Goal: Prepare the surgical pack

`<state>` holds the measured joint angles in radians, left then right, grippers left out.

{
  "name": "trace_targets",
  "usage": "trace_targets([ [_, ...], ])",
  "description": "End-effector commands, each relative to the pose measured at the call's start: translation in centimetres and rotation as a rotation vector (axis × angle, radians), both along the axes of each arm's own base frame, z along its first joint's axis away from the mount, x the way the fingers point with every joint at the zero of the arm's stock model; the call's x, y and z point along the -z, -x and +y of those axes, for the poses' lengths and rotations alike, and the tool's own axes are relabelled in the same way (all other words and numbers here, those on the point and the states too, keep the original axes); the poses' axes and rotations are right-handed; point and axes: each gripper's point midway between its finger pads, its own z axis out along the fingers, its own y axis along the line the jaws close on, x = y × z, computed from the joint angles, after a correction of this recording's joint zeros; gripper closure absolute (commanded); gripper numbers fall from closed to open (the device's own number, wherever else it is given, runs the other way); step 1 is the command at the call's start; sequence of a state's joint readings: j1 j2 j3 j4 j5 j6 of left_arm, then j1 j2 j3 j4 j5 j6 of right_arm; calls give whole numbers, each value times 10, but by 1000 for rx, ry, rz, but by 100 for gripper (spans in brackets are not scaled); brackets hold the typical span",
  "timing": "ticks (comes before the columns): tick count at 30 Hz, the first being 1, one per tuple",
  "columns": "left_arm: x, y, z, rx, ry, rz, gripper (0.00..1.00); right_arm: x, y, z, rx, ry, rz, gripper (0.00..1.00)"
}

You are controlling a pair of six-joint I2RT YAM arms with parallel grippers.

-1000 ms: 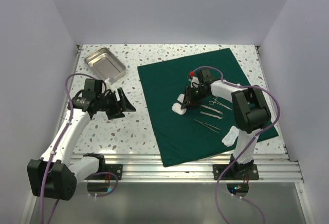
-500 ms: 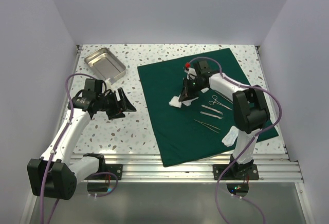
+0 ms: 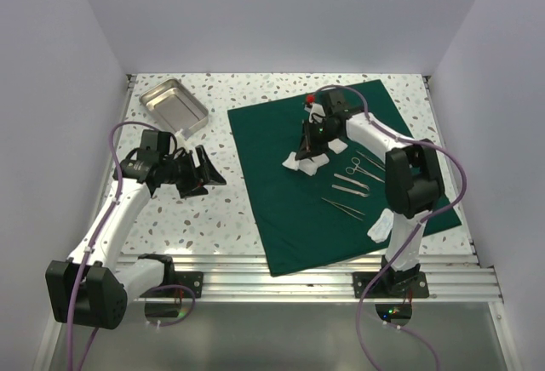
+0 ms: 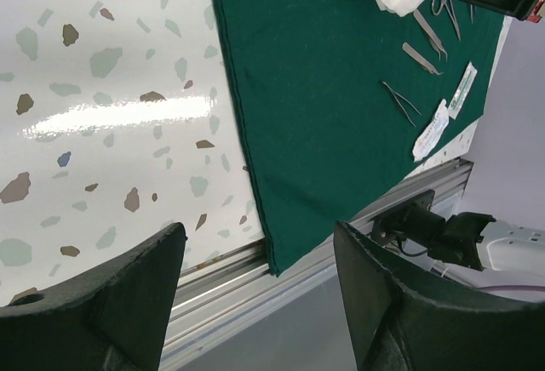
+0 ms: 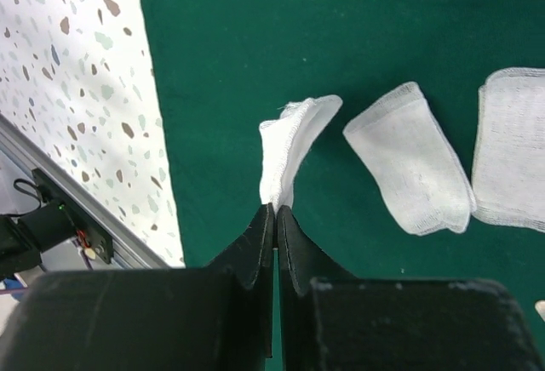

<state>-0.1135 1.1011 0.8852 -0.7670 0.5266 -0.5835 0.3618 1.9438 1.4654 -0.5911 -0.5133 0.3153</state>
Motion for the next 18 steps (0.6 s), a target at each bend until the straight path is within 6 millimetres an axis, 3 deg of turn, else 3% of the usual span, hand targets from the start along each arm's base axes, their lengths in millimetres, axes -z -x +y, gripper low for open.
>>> trace_targets([
  [1, -6, -4, -3, 21, 12, -29, 26, 1, -6, -9, 30, 7, -2, 100],
  [18, -5, -4, -3, 32, 7, -32, 26, 25, -16, -23, 98, -15, 36, 100],
])
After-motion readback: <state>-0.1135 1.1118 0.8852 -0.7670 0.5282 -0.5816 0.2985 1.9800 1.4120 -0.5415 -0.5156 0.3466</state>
